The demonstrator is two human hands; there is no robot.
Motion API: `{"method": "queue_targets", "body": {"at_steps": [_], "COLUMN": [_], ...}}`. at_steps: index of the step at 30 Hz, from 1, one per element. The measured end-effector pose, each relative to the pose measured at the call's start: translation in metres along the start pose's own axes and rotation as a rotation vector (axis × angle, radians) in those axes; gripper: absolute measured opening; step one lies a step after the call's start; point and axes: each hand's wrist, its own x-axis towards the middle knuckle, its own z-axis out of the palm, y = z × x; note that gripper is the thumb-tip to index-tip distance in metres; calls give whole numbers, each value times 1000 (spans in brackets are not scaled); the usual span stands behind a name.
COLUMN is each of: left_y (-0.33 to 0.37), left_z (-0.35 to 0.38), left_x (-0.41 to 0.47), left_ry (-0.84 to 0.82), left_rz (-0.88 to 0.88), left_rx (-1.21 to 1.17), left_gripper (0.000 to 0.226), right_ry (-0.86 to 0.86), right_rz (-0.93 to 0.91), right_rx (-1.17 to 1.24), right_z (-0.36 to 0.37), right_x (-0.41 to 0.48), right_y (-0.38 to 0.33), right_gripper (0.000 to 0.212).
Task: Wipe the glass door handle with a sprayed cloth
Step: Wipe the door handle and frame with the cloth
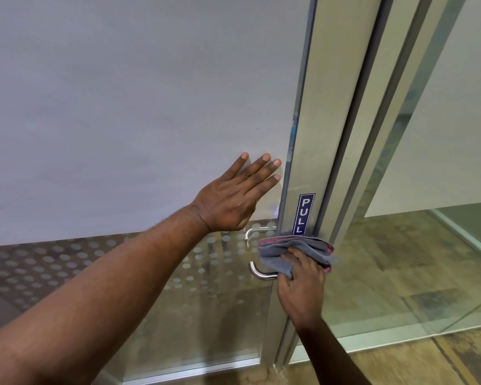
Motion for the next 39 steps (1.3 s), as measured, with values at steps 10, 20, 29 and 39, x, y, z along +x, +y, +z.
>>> {"method": "queue_targets", "body": {"at_steps": [10, 20, 29, 39], "left_y": [1, 1, 1, 2], "left_z": [-1, -1, -1, -2], "left_x": [0, 0, 0, 0], "left_ry": [8, 12, 21, 17], "left_rz": [-6, -5, 2, -6], "left_rx": [-16, -21, -3, -16], "left_gripper": [69, 70, 68, 68], "right_ry": [-36, -191, 52, 371], "right_rz": [-239, -350, 77, 871], "right_rx": [15, 6, 415, 1450], "right_z": [7, -5, 3, -12], "right_x": [-36, -51, -43, 0], "right_y": [-25, -27, 7, -40], "right_gripper": [46, 50, 33, 30]}}
